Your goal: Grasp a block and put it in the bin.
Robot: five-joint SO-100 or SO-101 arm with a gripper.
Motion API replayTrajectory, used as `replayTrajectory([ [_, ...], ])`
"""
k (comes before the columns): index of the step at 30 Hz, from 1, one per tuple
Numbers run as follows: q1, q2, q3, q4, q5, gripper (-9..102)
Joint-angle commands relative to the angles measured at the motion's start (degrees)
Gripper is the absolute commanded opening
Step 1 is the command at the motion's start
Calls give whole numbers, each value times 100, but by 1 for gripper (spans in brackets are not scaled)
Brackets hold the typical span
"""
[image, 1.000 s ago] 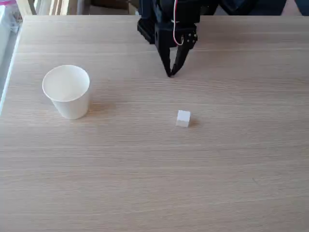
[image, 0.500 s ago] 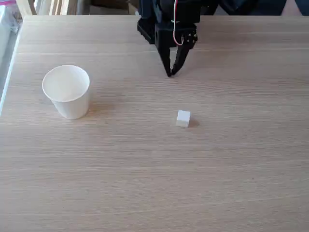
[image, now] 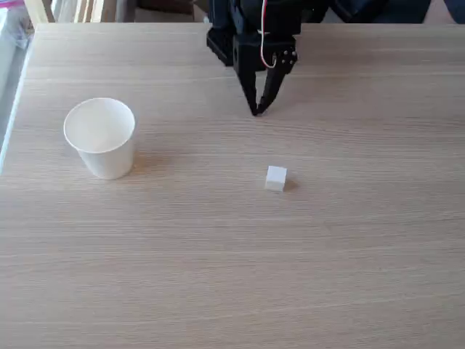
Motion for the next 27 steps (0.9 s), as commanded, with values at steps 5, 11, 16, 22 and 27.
replayTrajectory([
  [5, -18, 26, 79, -26, 53, 0],
  [11, 18, 26, 79, -18, 0, 0],
  [16, 18, 26, 79, -18, -9, 0],
  [22, 53, 26, 70, -18, -281, 2],
  [27, 422, -325, -97, -527, -668, 10],
])
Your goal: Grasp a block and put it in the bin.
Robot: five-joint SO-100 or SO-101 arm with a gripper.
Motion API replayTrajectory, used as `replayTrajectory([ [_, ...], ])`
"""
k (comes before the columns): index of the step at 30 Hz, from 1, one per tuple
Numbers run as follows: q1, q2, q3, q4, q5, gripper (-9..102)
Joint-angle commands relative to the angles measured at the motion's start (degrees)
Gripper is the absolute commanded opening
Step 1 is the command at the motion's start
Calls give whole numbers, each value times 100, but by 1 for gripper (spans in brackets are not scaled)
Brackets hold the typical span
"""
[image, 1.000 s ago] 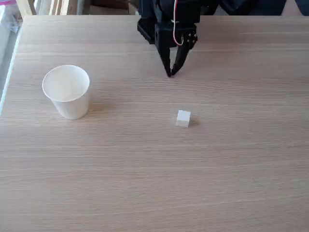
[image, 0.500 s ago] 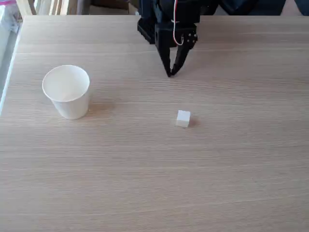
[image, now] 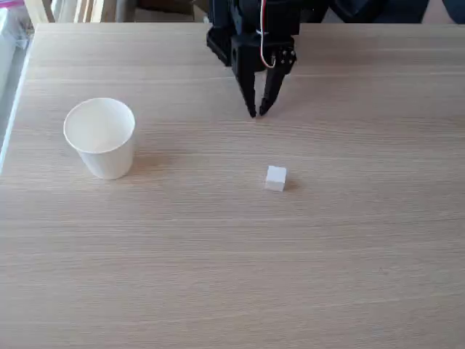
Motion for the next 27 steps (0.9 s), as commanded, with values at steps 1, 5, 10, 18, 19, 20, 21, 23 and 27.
replayTrajectory([
  [1, 185, -369, -176, -439, -158, 13],
  [5, 132, -923, -659, -712, -193, 20],
  [10, -62, -1881, -1310, -765, -158, 24],
  [18, -193, -3182, -2074, -1002, 229, 26],
  [19, -185, -3296, -2127, -1055, 255, 26],
  [20, -185, -3428, -2162, -1134, 299, 26],
  [21, -185, -3542, -2188, -1222, 396, 26],
  [23, -246, -3762, -2206, -1468, 694, 27],
  [27, -378, -4245, -2294, -1942, 1204, 27],
])
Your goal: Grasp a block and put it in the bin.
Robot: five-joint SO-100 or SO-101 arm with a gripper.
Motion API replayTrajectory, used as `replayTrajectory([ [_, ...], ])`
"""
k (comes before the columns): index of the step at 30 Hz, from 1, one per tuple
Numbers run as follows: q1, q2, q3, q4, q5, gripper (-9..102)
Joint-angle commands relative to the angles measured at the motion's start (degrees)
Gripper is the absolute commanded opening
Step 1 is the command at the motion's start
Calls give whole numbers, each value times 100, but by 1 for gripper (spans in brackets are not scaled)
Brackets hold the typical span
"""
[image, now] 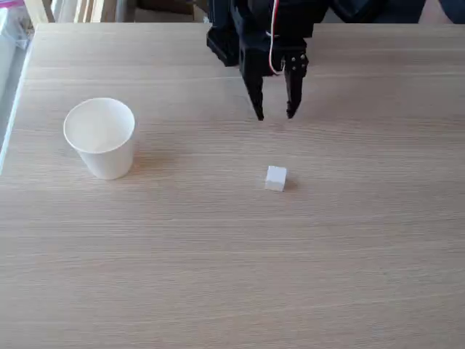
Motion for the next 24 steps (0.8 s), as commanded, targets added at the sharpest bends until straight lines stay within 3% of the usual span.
replayTrajectory([
  [1, -79, -369, -290, -352, 413, 27],
  [14, -202, -1652, -967, -1547, 1529, 28],
  [24, 26, -2602, -1644, -1600, 1960, 29],
])
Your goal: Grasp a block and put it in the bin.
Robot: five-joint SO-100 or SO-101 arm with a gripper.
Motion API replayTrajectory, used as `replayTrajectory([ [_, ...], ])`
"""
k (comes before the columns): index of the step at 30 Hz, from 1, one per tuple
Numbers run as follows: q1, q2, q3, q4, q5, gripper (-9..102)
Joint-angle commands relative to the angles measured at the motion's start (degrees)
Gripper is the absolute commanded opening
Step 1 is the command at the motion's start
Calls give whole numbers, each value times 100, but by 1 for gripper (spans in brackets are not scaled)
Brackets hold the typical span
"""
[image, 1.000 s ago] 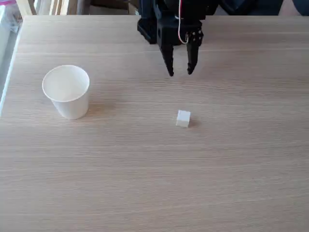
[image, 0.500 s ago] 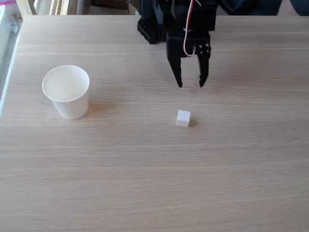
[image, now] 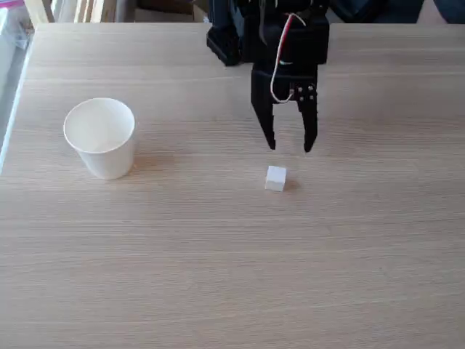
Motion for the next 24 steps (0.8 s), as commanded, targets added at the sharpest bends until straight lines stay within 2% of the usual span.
replayTrajectory([
  [1, 123, -264, -448, 62, 53, 28],
  [12, 334, -1107, -1204, 738, 79, 28],
  [24, 299, -1837, -1907, 932, 132, 29],
])
